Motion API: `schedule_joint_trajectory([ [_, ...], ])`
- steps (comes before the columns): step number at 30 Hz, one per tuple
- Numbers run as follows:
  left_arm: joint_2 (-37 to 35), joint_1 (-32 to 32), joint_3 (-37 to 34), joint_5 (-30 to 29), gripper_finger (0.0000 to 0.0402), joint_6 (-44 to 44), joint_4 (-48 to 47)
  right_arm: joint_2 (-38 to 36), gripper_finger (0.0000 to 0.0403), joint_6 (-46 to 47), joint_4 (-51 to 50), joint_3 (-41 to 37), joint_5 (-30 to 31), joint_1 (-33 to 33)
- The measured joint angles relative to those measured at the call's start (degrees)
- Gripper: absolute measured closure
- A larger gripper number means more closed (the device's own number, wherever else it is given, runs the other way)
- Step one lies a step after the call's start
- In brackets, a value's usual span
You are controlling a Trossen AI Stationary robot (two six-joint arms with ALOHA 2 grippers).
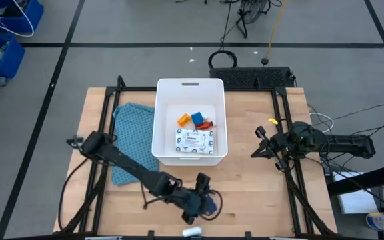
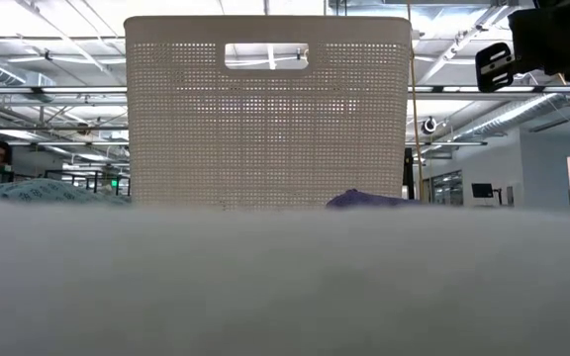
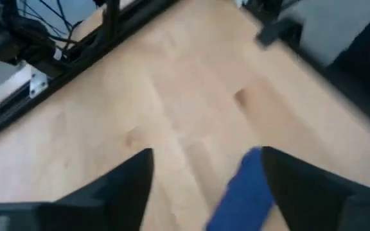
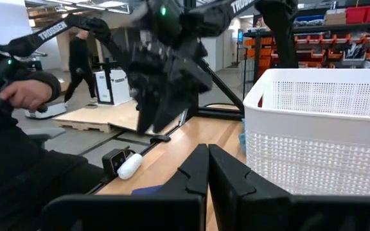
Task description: Pick & place medical supplies in basket/bin
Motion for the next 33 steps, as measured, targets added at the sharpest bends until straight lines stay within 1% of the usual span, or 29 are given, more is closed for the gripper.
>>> schedule_joint_trajectory([
  [3, 2.9, 0.3, 0.0, -0.9, 0.0076, 5.8, -0.2, 0.0, 0.0403, -0.5, 0.0, 0.0, 0.0, 0.0],
  [6, 5.1, 0.2, 0.0, 0.2, 0.0062, 9.5, -0.4, 0.0, 0.0403, -1.0, 0.0, 0.0, 0.0, 0.0],
  [11, 6.4, -0.3, 0.0, 2.5, 0.0064, 12.2, -1.3, 0.0, 0.0403, -1.2, 0.0, 0.0, 0.0, 0.0],
  [13, 6.4, -0.1, 0.0, 4.3, 0.0067, 11.7, -2.0, 0.0, 0.0403, -1.2, 0.0, 0.0, 0.0, 0.0],
  [15, 6.3, 0.4, 0.0, 7.3, 0.0070, 10.1, -2.6, 0.0, 0.0403, -1.2, 0.0, 0.0, 0.0, 0.0],
  [17, 6.3, 1.0, 0.0, 8.5, 0.0070, 8.7, -3.5, 0.1, 0.0403, -1.1, 0.0, 0.0, 0.1, 0.0],
  [21, 7.3, 2.2, 0.0, 8.5, 0.0070, 8.9, -3.8, 0.2, 0.0403, -1.1, 0.0, 0.0, 0.1, 0.0],
  [29, 11.3, 2.7, 0.0, 8.6, 0.0057, 15.7, -4.0, 0.4, 0.0403, -1.5, -0.9, 0.0, 0.1, 0.0],
  [33, 12.5, 3.1, 0.1, 10.0, 0.0057, 16.9, -2.9, 1.0, 0.0403, -2.4, -1.6, 0.0, 0.1, 0.0],
])
